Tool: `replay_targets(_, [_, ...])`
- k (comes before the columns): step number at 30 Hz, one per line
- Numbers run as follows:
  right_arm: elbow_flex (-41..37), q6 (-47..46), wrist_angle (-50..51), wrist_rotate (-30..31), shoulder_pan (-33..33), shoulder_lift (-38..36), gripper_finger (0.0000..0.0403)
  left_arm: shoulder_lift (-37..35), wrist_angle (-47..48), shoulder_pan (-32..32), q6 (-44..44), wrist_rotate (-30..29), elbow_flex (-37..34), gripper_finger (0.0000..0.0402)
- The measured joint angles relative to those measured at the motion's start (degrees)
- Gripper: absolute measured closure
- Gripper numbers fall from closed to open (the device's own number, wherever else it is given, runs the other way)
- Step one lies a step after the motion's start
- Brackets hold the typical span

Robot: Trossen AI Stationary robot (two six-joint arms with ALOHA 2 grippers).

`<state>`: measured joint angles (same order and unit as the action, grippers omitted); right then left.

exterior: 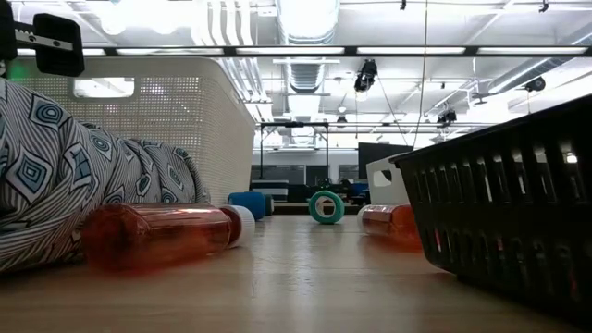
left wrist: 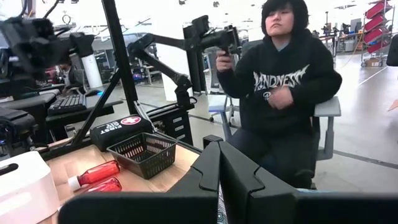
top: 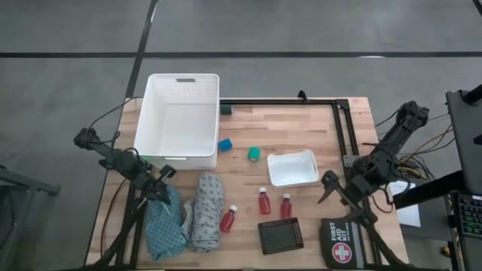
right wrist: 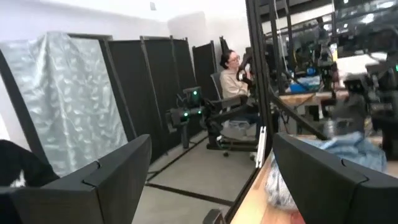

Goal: Pick & place medical supplies in basket/bin
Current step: Put the light green bandage into the small white bin

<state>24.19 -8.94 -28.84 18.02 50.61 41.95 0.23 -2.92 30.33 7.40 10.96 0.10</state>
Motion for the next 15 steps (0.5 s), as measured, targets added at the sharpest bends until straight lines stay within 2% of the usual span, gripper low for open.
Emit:
replay_targets(2, [3.1, 2.2, 0.0, 0.0, 0.0, 3.1, 0.0071, 0.0, 0.0, 0.0, 0.0, 0.0, 0.0, 0.0396])
replay_targets(7, [10.3, 15.6, 1.9, 0.2, 0.0, 9.3, 0.0071, 0.0, 0.0, 0.0, 0.0, 0.0, 0.0, 0.0396])
replay_targets(11, [15.2, 15.9, 8.3, 0.4, -1.9, 12.9, 0.0071, 0.0, 0.0, 0.0, 0.0, 0.0, 0.0, 0.0396])
replay_targets(15, [19.9, 16.4, 18.1, 7.1, -8.0, 15.8, 0.0071, 0.0, 0.0, 0.0, 0.0, 0.0, 0.0, 0.0396])
